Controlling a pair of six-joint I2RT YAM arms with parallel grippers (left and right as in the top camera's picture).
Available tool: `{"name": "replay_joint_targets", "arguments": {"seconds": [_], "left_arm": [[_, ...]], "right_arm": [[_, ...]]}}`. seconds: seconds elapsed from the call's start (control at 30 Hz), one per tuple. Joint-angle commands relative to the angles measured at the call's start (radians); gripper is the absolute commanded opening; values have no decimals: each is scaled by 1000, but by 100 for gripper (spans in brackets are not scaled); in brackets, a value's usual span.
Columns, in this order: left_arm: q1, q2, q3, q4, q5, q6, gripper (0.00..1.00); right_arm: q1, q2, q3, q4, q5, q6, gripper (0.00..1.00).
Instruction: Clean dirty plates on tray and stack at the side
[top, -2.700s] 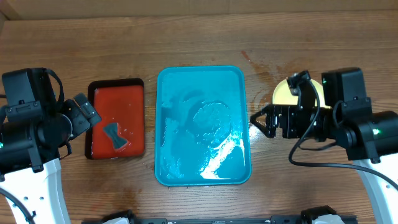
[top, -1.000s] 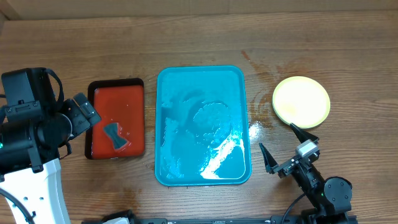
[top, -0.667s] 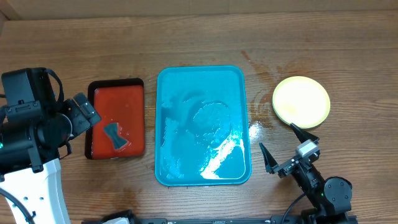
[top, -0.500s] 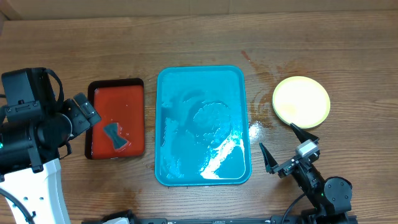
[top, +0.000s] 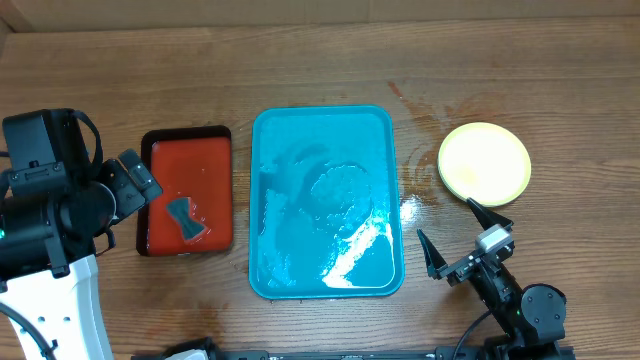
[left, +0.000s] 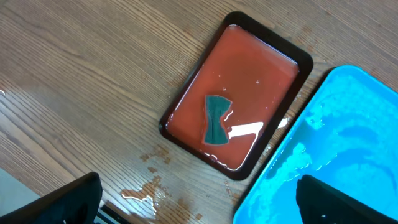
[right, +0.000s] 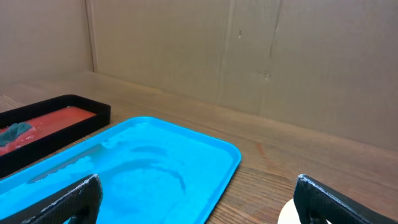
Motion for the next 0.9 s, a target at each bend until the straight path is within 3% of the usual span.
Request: {"name": "replay_joint_targets", "arguments": {"seconds": [0.0, 0.1, 0.2, 0.43, 0.87], "left_arm": [[-31, -32, 14, 4, -11, 8, 100], [-90, -81, 6, 37, -50, 15, 100], [-143, -175, -80, 241, -51, 17, 100], [-243, -471, -526, 721, 119, 169, 100], [-255, -1050, -1212, 1129, 179, 175, 100]], "right_arm": [[7, -10, -11, 2, 3, 0, 100], [7, -10, -11, 2, 3, 0, 100], [7, -10, -11, 2, 3, 0, 100], [7, -10, -11, 2, 3, 0, 100], [7, -10, -11, 2, 3, 0, 100]]}}
